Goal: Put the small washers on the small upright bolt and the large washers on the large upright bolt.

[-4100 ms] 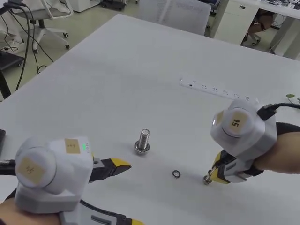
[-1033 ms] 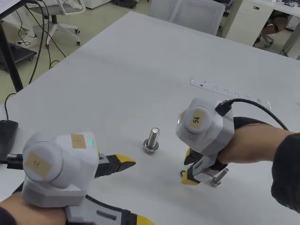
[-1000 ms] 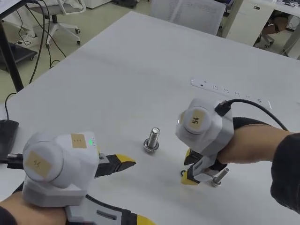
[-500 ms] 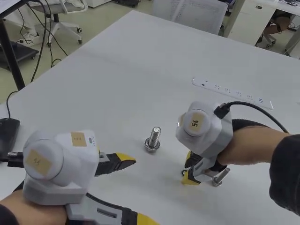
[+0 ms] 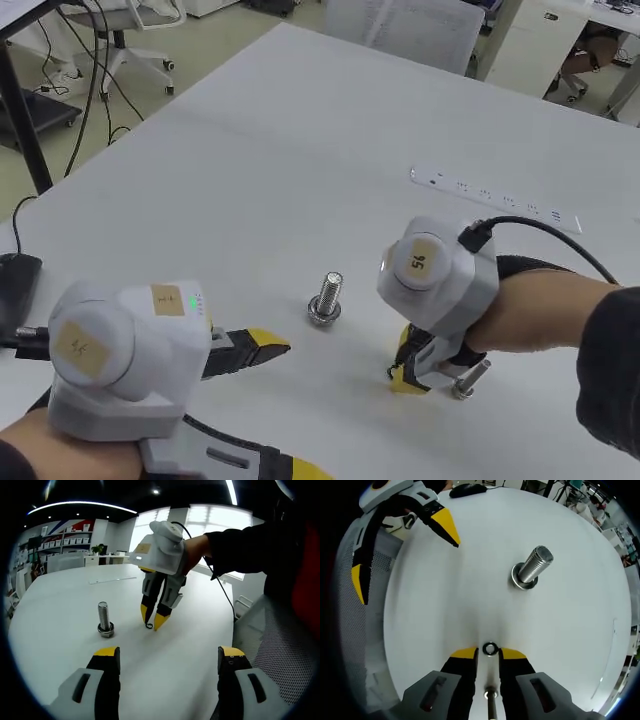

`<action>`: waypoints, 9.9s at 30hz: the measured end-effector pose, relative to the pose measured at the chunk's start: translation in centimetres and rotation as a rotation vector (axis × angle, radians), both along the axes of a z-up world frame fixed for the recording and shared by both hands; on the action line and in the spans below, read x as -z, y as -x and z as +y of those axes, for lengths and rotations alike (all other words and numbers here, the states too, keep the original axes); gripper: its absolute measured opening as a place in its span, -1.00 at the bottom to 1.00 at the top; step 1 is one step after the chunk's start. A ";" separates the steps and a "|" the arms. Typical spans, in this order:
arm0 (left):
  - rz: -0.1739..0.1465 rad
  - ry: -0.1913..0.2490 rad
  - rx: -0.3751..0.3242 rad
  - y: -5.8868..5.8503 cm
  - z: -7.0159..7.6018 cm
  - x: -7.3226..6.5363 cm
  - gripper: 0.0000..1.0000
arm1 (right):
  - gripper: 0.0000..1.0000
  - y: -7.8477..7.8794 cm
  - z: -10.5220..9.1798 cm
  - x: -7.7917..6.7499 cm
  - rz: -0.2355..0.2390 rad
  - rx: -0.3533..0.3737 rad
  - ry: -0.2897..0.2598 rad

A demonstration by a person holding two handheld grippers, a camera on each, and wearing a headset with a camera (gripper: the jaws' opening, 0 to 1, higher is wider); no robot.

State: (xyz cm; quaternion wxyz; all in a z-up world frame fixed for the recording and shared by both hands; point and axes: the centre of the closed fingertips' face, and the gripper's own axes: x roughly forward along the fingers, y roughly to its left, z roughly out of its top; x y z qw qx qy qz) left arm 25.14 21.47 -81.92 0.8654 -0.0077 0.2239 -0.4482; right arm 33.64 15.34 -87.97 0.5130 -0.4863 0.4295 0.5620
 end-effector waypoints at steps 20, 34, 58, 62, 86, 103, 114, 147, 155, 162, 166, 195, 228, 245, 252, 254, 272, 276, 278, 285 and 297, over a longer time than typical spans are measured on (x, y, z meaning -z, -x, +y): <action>-0.001 0.000 0.001 0.1 0.0 -0.2 0.59 | -0.72 -0.2 0.1 0.0 -0.008 -0.018 0.003; -0.002 -0.002 -0.002 -0.1 0.1 -0.2 0.59 | -0.73 -0.4 0.2 -0.3 -0.016 -0.021 0.003; -0.010 0.004 0.016 -0.2 -0.5 -0.4 0.59 | -0.73 -0.9 -0.8 -5.7 -0.063 0.023 -0.043; -0.010 0.005 0.020 -0.2 -0.6 -0.3 0.59 | -0.73 -1.2 -1.3 -6.7 -0.078 0.033 -0.046; -0.006 -0.006 0.042 0.0 -0.9 -0.3 0.59 | -0.73 -1.4 -5.5 -8.7 -0.102 0.086 0.002; -0.004 -0.011 0.037 0.1 -0.8 -0.3 0.59 | -0.73 -0.9 -6.6 -6.9 -0.066 0.093 0.043; 0.000 -0.011 0.032 0.1 -0.8 -0.1 0.59 | -0.73 -0.9 -6.8 -6.0 -0.048 0.096 0.048; 0.014 -0.012 0.026 -0.1 -0.5 0.2 0.57 | -0.72 -1.2 -6.7 -2.2 -0.018 0.110 0.063; 0.015 -0.014 0.024 -0.1 -0.5 0.3 0.57 | -0.72 -1.2 -6.7 -1.8 -0.014 0.110 0.064; 0.017 -0.015 0.024 0.0 -0.4 0.3 0.57 | -0.72 -1.2 -6.7 -1.5 -0.013 0.107 0.065; 0.017 -0.015 0.023 0.0 -0.4 0.3 0.57 | -0.72 -1.1 -6.8 -1.3 -0.011 0.106 0.066; 0.022 -0.018 0.020 0.0 -0.5 0.5 0.58 | -0.24 -1.5 -6.7 -1.1 -0.012 0.138 0.016; 0.022 -0.029 0.037 -0.3 -0.7 0.0 0.61 | 0.69 -1.0 -5.4 -2.5 -0.003 0.247 -0.180; 0.017 -0.039 0.068 -0.6 -1.1 -0.7 0.61 | 0.73 -0.1 -5.9 -3.8 -0.029 0.310 -0.262; 0.007 -0.045 0.083 -0.5 -1.3 -1.2 0.61 | 0.74 0.7 -6.5 -4.4 -0.043 0.339 -0.288; 0.005 -0.047 0.088 -0.5 -1.4 -1.3 0.61 | 0.74 0.9 -6.6 -4.6 -0.048 0.345 -0.296; -0.007 -0.062 0.109 -0.6 -1.3 -2.5 0.61 | 0.72 3.1 -7.3 -6.4 -0.067 0.403 -0.391; -0.015 -0.063 0.108 -0.6 -1.2 -2.7 0.61 | 0.72 4.2 -7.3 -6.2 -0.060 0.415 -0.414; -0.015 -0.064 0.108 -0.5 -1.1 -2.7 0.61 | 0.72 4.6 -7.4 -6.0 -0.058 0.421 -0.416; -0.027 -0.069 0.099 0.0 -0.5 -2.9 0.61 | 0.71 5.9 -7.7 -6.2 -0.065 0.453 -0.456; -0.023 -0.072 0.097 1.0 -0.2 -2.6 0.62 | 0.71 7.6 -7.8 -7.2 -0.075 0.522 -0.554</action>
